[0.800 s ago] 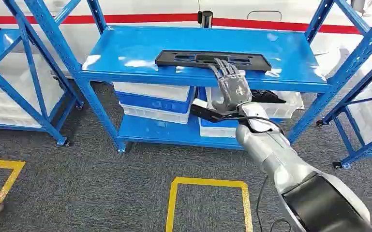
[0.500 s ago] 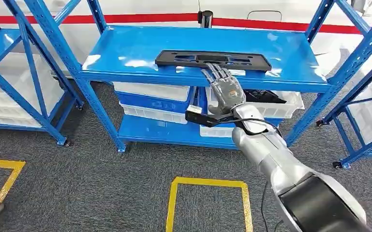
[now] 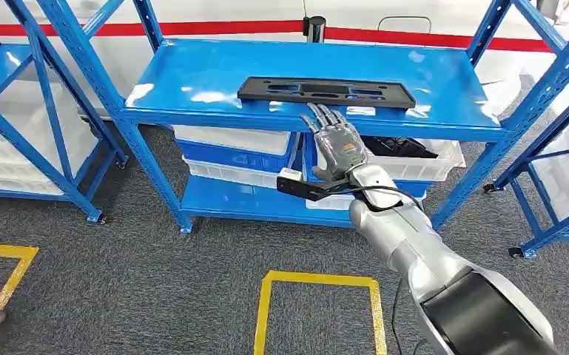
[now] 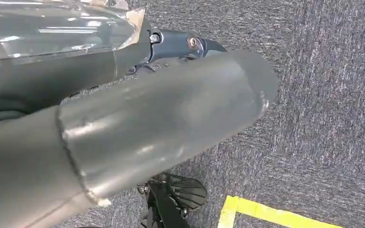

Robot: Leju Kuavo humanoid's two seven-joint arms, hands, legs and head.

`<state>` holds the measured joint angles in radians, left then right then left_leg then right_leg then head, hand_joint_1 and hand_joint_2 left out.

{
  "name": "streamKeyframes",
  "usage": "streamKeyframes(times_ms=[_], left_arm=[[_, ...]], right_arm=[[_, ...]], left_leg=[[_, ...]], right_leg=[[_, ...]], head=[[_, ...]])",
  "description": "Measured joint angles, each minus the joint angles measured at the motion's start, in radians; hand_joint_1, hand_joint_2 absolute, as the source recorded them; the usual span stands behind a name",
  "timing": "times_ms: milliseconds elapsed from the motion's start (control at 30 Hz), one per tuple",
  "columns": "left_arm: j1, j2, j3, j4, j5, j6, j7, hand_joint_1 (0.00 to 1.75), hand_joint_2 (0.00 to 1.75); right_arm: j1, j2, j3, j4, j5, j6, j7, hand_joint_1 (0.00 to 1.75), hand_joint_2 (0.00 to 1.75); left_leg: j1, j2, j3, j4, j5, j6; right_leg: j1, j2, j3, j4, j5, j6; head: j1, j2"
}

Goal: Take the parts from the cabinet and place them on the table.

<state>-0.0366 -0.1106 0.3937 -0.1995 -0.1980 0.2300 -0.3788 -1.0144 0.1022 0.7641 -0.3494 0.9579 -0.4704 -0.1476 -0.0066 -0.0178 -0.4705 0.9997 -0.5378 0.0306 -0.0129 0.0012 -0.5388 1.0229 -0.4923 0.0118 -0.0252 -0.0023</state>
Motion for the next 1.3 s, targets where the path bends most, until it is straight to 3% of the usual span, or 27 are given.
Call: streamKeyframes(times_ms=[433,667,767,800,833,867,933,967,1000,1033,1100,1133,1167,1200,1233,1300], left_arm=[[0.000,0.000,0.000,0.000,-0.013,0.002,0.005,0.00,0.00],[0.000,0.004,0.000,0.000,-0.020,0.006,0.007,0.00,0.00],[-0.001,0.005,0.000,0.000,-0.020,0.004,0.007,0.00,0.00],[-0.003,0.004,0.000,0.000,-0.020,0.003,0.007,0.00,0.00],[-0.003,0.002,0.000,0.000,-0.020,0.003,0.007,0.00,0.00],[-0.004,0.002,0.000,0.000,-0.020,0.003,0.007,0.00,0.00],[-0.004,0.002,0.000,0.000,-0.019,0.002,0.008,0.00,0.00],[-0.004,0.002,0.000,0.000,-0.019,0.002,0.008,0.00,0.00],[-0.004,0.002,0.000,0.000,-0.019,0.003,0.008,0.00,0.00],[-0.004,0.002,0.000,0.000,-0.014,0.002,0.008,0.00,0.00],[-0.004,0.000,0.000,0.000,-0.011,0.002,0.011,0.00,0.00],[-0.004,0.001,0.000,0.000,-0.011,0.003,0.011,0.00,0.00],[-0.005,0.003,0.001,0.000,-0.011,0.003,0.012,0.00,0.00],[-0.009,0.003,0.000,0.000,-0.011,0.004,0.013,0.00,0.00],[-0.011,0.004,0.000,0.000,-0.011,0.004,0.014,0.00,0.00],[-0.009,0.005,0.001,0.001,-0.011,0.005,0.016,0.00,0.00]], right_arm=[[0.010,0.000,-0.001,0.008,0.018,0.004,0.009,0.00,1.75],[0.025,0.000,-0.004,0.012,0.026,0.003,0.008,0.00,1.75],[0.027,0.000,-0.010,0.012,0.026,0.002,0.008,0.00,1.75],[0.027,0.000,-0.011,0.011,0.026,0.001,0.008,0.00,1.75],[0.027,-0.003,-0.013,0.011,0.025,0.001,0.008,0.00,1.75],[0.025,-0.005,-0.014,0.011,0.025,0.001,0.008,0.00,1.75],[0.030,-0.006,-0.014,0.012,0.024,0.001,0.008,0.00,1.75],[0.035,-0.009,-0.014,0.013,0.024,0.001,0.006,0.00,1.75],[0.040,-0.010,-0.016,0.013,0.023,0.001,0.005,0.00,1.75],[0.042,-0.011,-0.017,0.014,0.024,0.001,0.003,0.00,1.75],[0.041,-0.015,-0.018,0.014,0.028,0.002,0.003,0.00,1.75],[0.041,-0.016,-0.018,0.014,0.029,0.002,0.003,0.00,1.75],[0.040,-0.020,-0.018,0.016,0.030,0.002,0.003,0.00,1.75],[0.041,-0.014,-0.018,0.016,0.032,0.001,0.002,0.00,1.75],[0.045,-0.016,-0.019,0.017,0.032,0.000,0.002,0.00,1.75],[0.046,-0.016,-0.019,0.018,0.032,0.000,0.003,0.00,1.75]], left_leg=[[0.000,0.000,0.000,0.000,0.000,0.000],[-0.001,-0.001,-0.007,0.010,-0.001,0.001],[-0.004,-0.001,-0.013,0.009,0.003,0.010],[0.004,0.001,-0.005,-0.011,0.016,0.024],[0.009,0.007,0.000,-0.024,0.023,0.028],[0.011,0.007,-0.001,-0.027,0.027,0.034],[0.013,0.009,-0.003,-0.027,0.027,0.034],[0.013,0.009,-0.003,-0.026,0.026,0.033],[0.014,0.008,-0.001,-0.026,0.024,0.031],[0.016,0.007,0.002,-0.026,0.021,0.027],[0.024,0.003,0.014,-0.021,0.007,0.013],[0.024,0.003,0.016,-0.016,-0.003,0.003],[0.017,0.005,0.008,-0.009,-0.011,-0.006],[0.017,0.002,0.005,-0.004,-0.014,-0.010],[0.019,0.002,0.003,-0.004,-0.017,-0.010],[0.018,0.000,0.002,-0.010,-0.012,0.005]], right_leg=[[0.000,0.000,0.000,0.000,0.000,0.000],[-0.004,0.000,-0.003,-0.001,0.004,0.006],[-0.006,0.001,-0.004,-0.009,0.012,0.018],[-0.001,0.001,-0.004,-0.013,0.012,0.022],[-0.003,0.000,-0.016,-0.001,0.005,0.021],[-0.001,0.001,-0.045,0.049,-0.014,0.018],[-0.003,0.000,-0.135,0.212,-0.061,0.017],[-0.005,0.000,-0.181,0.288,-0.074,0.022],[-0.007,0.000,-0.205,0.310,-0.068,0.028],[-0.010,0.000,-0.203,0.282,-0.041,0.038],[-0.017,-0.001,-0.141,0.107,0.059,0.063],[-0.021,-0.002,-0.113,0.020,0.099,0.069],[-0.015,0.000,-0.094,0.017,0.081,0.061],[-0.015,0.004,-0.099,0.007,0.080,0.043],[-0.019,0.004,-0.103,0.006,0.082,0.037],[-0.017,0.006,-0.104,0.007,0.082,0.037]], head=[[0.000,0.000],[0.000,0.000],[-0.001,0.000],[0.000,0.000],[0.002,0.000],[0.003,0.000],[0.003,0.000],[0.003,0.000],[0.003,0.000],[0.003,0.000],[0.005,0.000],[0.006,0.000],[0.010,0.000],[0.005,0.000],[-0.001,0.000],[-0.001,0.000]])
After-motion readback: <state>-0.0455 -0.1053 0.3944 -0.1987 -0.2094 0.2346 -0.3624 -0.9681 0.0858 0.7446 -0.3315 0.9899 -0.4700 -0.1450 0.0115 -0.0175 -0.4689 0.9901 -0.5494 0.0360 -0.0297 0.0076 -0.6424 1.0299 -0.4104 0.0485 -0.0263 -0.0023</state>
